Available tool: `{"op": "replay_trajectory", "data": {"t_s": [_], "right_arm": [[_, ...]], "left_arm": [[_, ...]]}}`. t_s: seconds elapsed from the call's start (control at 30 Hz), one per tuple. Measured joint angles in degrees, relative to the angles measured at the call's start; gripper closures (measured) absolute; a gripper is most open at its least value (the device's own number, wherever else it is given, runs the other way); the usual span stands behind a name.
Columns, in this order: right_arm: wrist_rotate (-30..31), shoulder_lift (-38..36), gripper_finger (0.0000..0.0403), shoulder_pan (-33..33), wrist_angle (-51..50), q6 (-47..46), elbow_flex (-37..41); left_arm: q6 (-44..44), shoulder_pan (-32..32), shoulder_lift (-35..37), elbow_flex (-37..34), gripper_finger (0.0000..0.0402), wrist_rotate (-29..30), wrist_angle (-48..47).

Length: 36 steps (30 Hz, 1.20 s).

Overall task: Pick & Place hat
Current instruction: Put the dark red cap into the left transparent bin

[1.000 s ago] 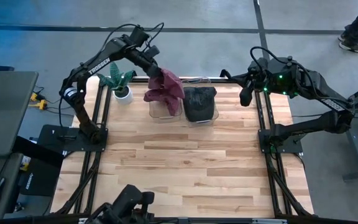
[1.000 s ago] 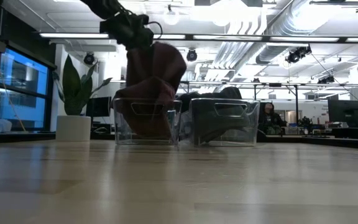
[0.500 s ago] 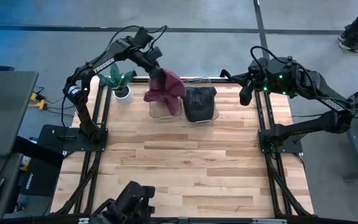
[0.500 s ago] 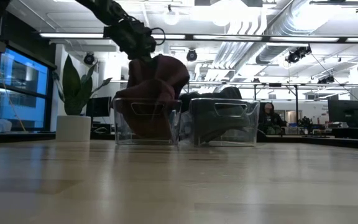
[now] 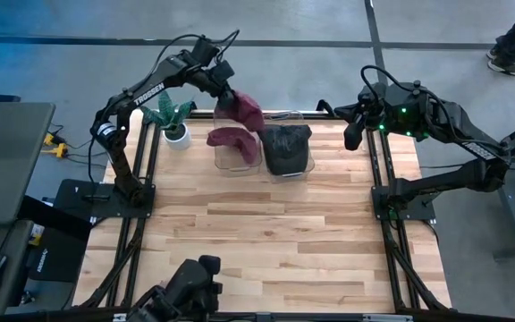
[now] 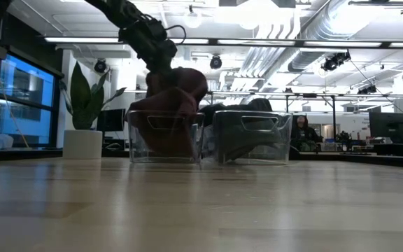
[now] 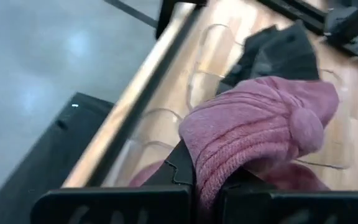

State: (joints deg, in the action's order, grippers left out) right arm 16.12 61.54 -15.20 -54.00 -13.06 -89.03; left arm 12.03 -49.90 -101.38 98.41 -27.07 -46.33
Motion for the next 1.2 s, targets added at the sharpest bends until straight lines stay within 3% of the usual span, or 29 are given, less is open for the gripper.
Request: {"op": "replay_trajectory", "data": {"t_s": [0.23,0.43,0.73,0.97,1.2], "right_arm": [[0.0,0.0,0.0403,0.0,0.0,-0.3,0.0],[0.0,0.0,0.0403,0.0,0.0,-0.6,0.0],[0.0,0.6,0.0403,0.0,0.3,-0.6,0.0],[-0.3,2.1,0.0403,0.0,0.3,-0.5,0.0],[0.0,2.6,0.0403,0.0,0.2,0.4,0.0]], "left_arm": [[-0.3,-0.9,1.1,0.0,0.0401,-0.7,-1.0],[0.9,-0.6,1.0,-0.9,0.0401,-5.7,-5.7],[1.6,0.0,0.9,-8.1,0.0401,-3.6,-4.9],[1.0,0.9,1.1,-8.4,0.0401,-3.9,-9.2],[1.6,0.9,5.2,-8.4,0.0401,1.1,-12.1]]}}
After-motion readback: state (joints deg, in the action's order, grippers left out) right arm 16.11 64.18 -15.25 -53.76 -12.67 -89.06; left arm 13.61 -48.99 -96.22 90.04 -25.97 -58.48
